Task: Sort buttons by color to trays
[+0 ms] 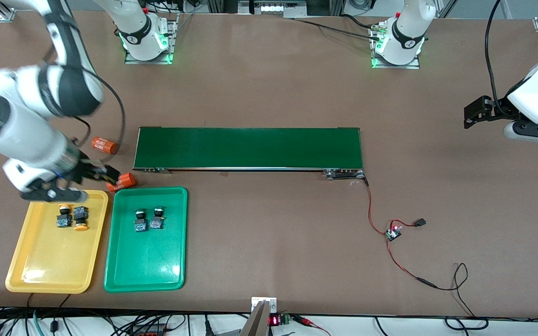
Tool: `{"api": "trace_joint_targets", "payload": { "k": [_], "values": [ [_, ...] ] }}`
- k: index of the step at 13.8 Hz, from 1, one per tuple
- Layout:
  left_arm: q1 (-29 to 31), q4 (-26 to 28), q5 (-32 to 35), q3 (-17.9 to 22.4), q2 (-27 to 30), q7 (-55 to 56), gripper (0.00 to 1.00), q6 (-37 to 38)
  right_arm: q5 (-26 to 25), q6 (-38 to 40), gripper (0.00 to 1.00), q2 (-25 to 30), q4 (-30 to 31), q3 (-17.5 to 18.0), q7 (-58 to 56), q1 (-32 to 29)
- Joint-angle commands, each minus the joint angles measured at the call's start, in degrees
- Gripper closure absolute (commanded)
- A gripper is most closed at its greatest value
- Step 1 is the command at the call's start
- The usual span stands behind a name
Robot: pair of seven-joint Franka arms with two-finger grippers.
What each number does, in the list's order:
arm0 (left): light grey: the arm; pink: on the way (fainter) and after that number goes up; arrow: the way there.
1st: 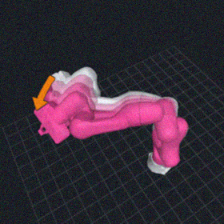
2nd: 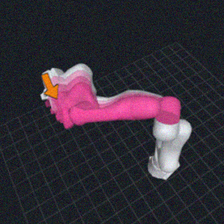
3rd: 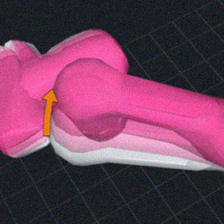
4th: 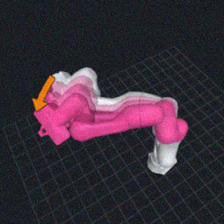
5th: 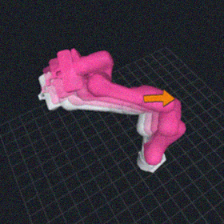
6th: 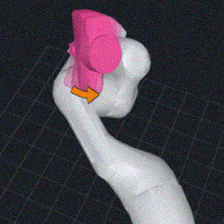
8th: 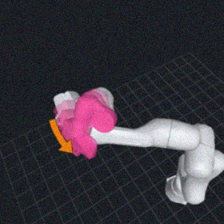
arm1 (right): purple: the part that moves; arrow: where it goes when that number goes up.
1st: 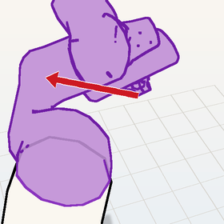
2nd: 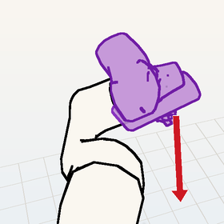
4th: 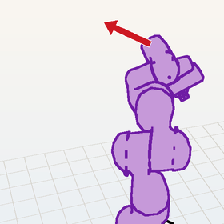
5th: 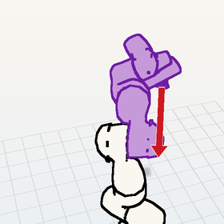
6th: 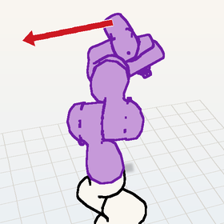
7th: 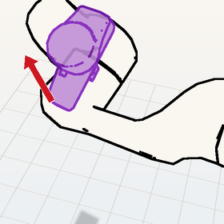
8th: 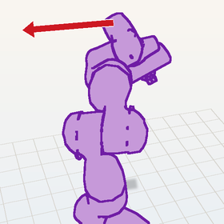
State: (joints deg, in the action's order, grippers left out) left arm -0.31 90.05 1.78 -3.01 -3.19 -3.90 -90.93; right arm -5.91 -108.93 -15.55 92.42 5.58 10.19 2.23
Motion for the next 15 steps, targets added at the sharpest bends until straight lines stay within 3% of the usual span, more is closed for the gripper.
{"api": "trace_joint_targets", "payload": {
  "k": [1, 5, 9, 15],
  "values": [
    [0.14, -0.49, 0.15, -0.07, 0.38, -0.59, 0.00, 0.93, 1.69, 5.90, 0.00, 6.22, 2.33, -2.15, -4.82, -0.65],
    [0.23, -0.49, 0.15, -0.07, 0.38, -0.50, 0.00, 0.93, 1.86, 10.84, 0.00, 10.28, 2.33, -2.94, -3.52, -0.82],
    [0.14, -0.49, 0.32, -0.07, 0.38, -0.59, 0.00, 0.93, 8.45, 8.66, 0.00, 9.84, 2.33, -3.74, -2.11, -0.47],
    [0.23, -0.49, 0.50, -0.07, 0.38, -0.67, 0.00, 1.02, 9.07, 6.10, 0.00, 9.14, 2.33, -3.21, 1.85, 1.37]
  ]
}}
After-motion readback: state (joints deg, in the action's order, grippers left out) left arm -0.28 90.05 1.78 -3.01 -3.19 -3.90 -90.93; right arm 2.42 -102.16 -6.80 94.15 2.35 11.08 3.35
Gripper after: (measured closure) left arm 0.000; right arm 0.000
